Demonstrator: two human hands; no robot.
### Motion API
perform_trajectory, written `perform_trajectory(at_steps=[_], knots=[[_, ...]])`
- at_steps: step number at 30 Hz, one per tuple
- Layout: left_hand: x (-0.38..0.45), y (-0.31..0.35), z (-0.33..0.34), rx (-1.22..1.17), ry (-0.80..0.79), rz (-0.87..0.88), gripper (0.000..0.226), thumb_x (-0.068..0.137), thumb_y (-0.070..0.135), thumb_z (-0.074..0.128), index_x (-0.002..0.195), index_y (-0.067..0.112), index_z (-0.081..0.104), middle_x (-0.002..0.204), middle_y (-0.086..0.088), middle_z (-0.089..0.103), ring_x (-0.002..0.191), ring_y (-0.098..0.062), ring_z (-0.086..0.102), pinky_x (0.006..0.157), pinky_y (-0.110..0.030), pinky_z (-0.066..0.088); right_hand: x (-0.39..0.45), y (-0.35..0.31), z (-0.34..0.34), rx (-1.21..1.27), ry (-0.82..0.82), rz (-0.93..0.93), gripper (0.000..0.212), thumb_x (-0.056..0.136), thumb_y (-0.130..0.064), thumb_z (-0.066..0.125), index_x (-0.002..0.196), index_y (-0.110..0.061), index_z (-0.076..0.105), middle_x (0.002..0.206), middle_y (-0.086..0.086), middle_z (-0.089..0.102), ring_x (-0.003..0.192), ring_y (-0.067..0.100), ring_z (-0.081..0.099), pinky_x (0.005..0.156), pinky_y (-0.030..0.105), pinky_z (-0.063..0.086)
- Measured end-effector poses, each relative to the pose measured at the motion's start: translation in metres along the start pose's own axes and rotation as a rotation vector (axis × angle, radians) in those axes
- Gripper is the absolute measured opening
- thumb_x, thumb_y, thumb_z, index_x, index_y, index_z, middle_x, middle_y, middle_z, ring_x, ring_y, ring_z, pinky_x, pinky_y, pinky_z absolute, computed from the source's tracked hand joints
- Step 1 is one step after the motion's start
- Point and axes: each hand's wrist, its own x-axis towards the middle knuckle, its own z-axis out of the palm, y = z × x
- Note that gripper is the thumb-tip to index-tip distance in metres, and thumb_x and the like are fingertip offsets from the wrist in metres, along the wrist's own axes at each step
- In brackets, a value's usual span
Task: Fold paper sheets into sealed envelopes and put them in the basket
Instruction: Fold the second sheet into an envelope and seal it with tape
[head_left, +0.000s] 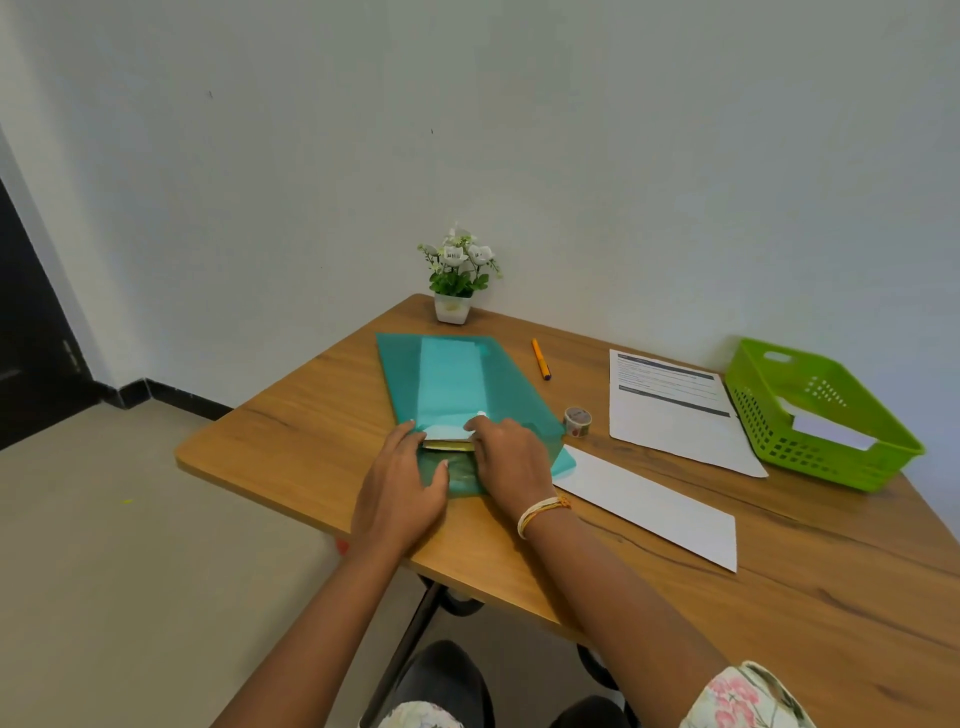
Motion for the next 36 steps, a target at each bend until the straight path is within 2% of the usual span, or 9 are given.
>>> perform_trajectory(at_steps=[6,10,16,19,21,24,28,31,36], knots=[[0.002,0.002,0.0,0.051,-0.063,-0.063,0.05,0.09,0.035,0.057,0.133,0.014,0.043,0.156,-0.004,0.022,0.124,-0.022,0.047,0.091,-0.035,0.045,-0.021,0.003,-0.003,0.128,0.167,-0.025,0.019,0.09,-0.007,0.059,0.105,-0.013,0.07,0.097,0.007,0.068,0.093,0.022,0.057,0.069,0.035,0.053],[0.003,0.004,0.002,0.096,-0.057,-0.053,0.044,0.094,0.034,0.049,0.132,0.013,0.044,0.157,-0.008,0.02,0.126,-0.023,0.046,0.092,-0.036,0.046,-0.038,0.017,-0.009,0.211,0.225,-0.037,0.014,0.088,-0.011,0.065,0.1,-0.014,0.072,0.096,0.002,0.062,0.093,0.014,0.05,0.072,0.021,0.047],[0.001,0.002,0.006,0.171,-0.06,-0.052,0.045,0.097,0.042,0.043,0.132,0.013,0.045,0.159,-0.009,0.015,0.131,-0.023,0.041,0.096,-0.038,0.045,-0.057,0.034,-0.023,0.45,0.334,0.072,0.01,0.088,-0.012,0.062,0.096,-0.017,0.063,0.102,-0.001,0.06,0.1,0.009,0.052,0.078,0.018,0.048],[0.001,0.001,0.006,0.158,-0.027,-0.052,0.041,0.097,0.04,0.045,0.126,0.011,0.05,0.155,-0.012,0.022,0.122,-0.025,0.048,0.09,-0.038,0.047,-0.062,0.041,-0.028,0.549,0.472,0.148,0.01,0.09,-0.008,0.061,0.098,-0.015,0.062,0.101,-0.001,0.06,0.098,0.01,0.055,0.076,0.02,0.051],[0.001,0.002,0.004,0.158,0.044,-0.016,0.033,0.095,0.038,0.049,0.115,0.012,0.051,0.145,-0.016,0.034,0.11,-0.025,0.053,0.081,-0.036,0.049,-0.065,0.045,-0.031,0.558,0.57,0.212,0.011,0.09,-0.006,0.061,0.099,-0.013,0.063,0.102,-0.002,0.055,0.096,0.01,0.054,0.074,0.014,0.051],[0.001,0.004,0.001,0.176,0.118,0.131,0.022,0.092,0.03,0.058,0.104,0.013,0.049,0.131,-0.013,0.046,0.109,-0.026,0.053,0.079,-0.036,0.048,-0.069,0.05,-0.039,0.571,0.72,0.289,0.009,0.095,-0.009,0.053,0.101,-0.011,0.06,0.102,0.0,0.051,0.091,0.006,0.051,0.069,0.006,0.045],[0.001,0.006,0.0,0.16,0.061,0.29,0.031,0.091,0.041,0.057,0.112,0.019,0.049,0.124,-0.001,0.051,0.114,-0.018,0.05,0.098,-0.043,0.042,-0.071,0.06,-0.048,0.665,0.868,0.376,0.018,0.095,-0.014,0.04,0.106,-0.008,0.052,0.101,0.003,0.054,0.085,0.01,0.053,0.067,0.013,0.048],[-0.001,0.004,0.0,0.144,0.016,0.329,0.021,0.09,0.036,0.06,0.106,0.03,0.049,0.119,0.007,0.056,0.113,-0.013,0.052,0.108,-0.048,0.034,-0.073,0.064,-0.053,0.783,0.943,0.508,0.011,0.099,-0.019,0.036,0.103,-0.017,0.046,0.087,-0.005,0.058,0.068,0.012,0.058,0.056,0.029,0.052],[-0.003,0.006,-0.002,0.091,0.025,0.313,0.018,0.091,0.02,0.06,0.102,0.029,0.049,0.11,0.003,0.061,0.093,-0.02,0.058,0.081,-0.04,0.051,-0.071,0.075,-0.073,0.888,1.076,0.617,0.006,0.101,-0.012,0.038,0.098,-0.014,0.043,0.082,-0.005,0.054,0.058,0.016,0.059,0.054,0.036,0.054]])
